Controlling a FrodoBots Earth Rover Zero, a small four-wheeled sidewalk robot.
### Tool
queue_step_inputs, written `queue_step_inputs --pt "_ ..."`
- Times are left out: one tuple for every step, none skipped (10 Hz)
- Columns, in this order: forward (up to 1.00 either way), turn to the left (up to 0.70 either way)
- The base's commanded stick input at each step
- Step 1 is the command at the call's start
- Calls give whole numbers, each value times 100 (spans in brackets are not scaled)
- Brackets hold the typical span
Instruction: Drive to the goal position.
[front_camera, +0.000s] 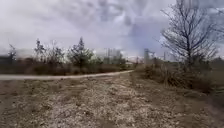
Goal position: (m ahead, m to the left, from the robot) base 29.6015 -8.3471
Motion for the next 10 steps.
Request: queue_step_inputs --pt "50 0" --pt "50 0" --pt "50 0" --pt "50 0" --pt "50 0" --pt "50 0" --pt "50 -3" --pt "50 -33" --pt "50 -34" --pt "50 0"
